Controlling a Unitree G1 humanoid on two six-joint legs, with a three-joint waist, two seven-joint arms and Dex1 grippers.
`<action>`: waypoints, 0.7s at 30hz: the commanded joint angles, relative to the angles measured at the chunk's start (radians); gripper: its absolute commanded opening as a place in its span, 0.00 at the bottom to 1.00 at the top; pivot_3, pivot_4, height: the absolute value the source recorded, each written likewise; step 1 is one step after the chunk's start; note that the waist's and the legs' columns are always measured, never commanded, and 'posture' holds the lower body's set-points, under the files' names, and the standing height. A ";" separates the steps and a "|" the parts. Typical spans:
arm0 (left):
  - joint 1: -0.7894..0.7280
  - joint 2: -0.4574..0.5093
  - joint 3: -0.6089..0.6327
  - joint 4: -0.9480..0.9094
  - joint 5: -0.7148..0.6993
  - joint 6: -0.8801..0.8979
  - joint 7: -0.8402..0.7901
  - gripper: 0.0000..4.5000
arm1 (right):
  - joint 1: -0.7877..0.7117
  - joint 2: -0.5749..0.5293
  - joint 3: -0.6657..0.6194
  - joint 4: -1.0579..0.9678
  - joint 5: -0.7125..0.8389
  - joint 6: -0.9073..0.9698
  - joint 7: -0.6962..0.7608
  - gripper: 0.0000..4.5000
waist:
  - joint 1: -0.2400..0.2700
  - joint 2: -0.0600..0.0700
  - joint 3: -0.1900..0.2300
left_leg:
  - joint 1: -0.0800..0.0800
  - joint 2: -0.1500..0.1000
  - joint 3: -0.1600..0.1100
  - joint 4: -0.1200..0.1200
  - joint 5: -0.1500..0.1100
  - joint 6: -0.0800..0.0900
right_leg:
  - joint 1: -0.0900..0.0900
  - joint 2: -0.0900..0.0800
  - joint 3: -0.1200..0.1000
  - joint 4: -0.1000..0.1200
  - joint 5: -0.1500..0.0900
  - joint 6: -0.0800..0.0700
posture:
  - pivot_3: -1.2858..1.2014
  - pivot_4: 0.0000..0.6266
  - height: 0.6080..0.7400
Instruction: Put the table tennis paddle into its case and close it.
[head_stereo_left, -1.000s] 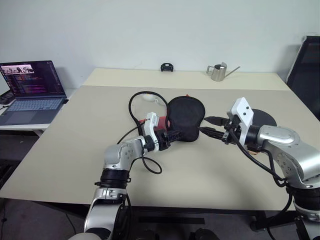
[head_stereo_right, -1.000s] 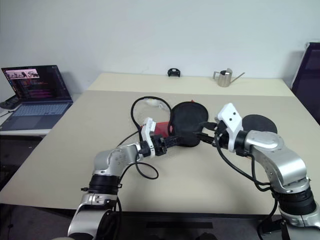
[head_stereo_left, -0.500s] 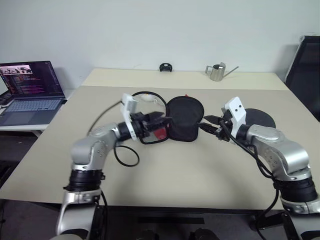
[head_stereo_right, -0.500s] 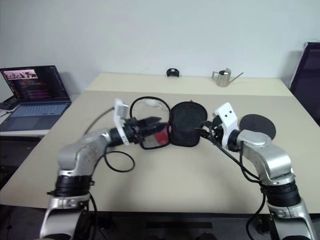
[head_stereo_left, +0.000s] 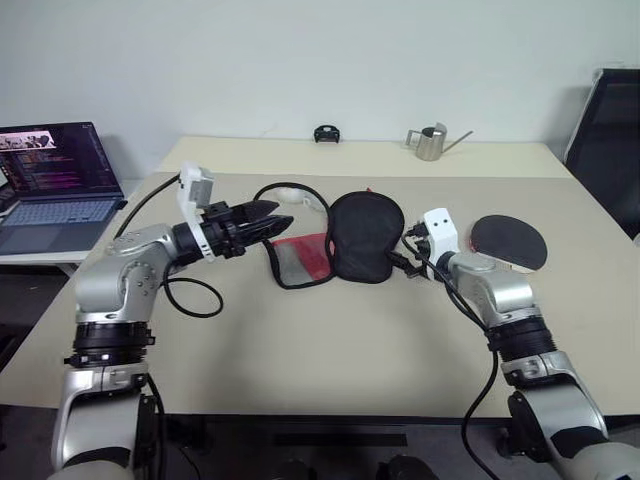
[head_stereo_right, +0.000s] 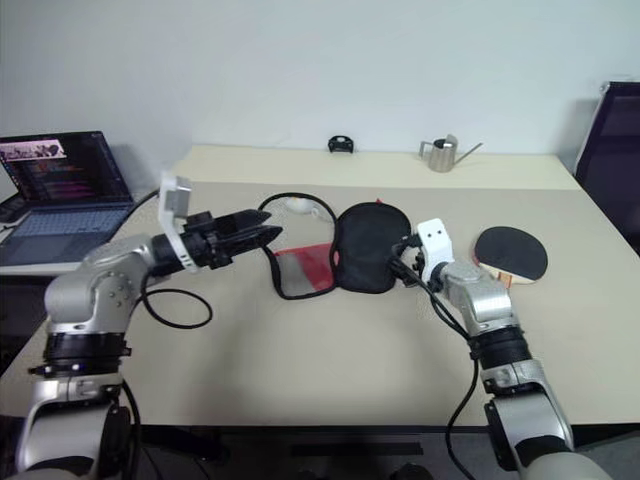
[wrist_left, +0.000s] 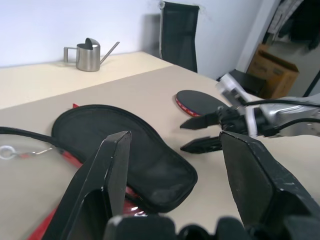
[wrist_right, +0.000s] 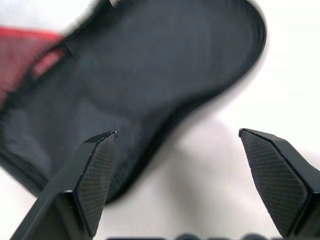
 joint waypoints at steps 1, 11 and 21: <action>-0.006 0.048 -0.016 0.004 0.050 -0.097 -0.059 0.68 | -0.044 0.034 -0.035 0.044 0.002 -0.028 -0.012 0.96 | 0.000 0.000 0.000 | 0.000 0.000 0.000 0.000 0.000 0.000 | 0.000 0.000 0.000 0.000 0.000 0.000 | 0.52 0.24 1.00; 0.026 0.109 -0.045 -0.006 0.105 -0.186 -0.143 0.68 | -0.053 0.117 -0.033 0.119 -0.009 -0.029 -0.001 0.96 | -0.003 0.000 0.000 | 0.001 0.000 0.000 0.000 -0.002 0.003 | 0.000 0.000 0.001 0.001 0.000 0.000 | 0.52 0.24 1.00; 0.037 0.110 -0.035 -0.007 0.110 -0.198 -0.140 0.68 | -0.082 0.160 -0.008 0.204 -0.070 -0.069 0.006 0.67 | -0.012 0.000 0.000 | 0.002 0.000 0.000 0.000 -0.002 0.004 | 0.000 0.001 0.001 0.005 0.000 0.000 | 0.52 0.24 1.00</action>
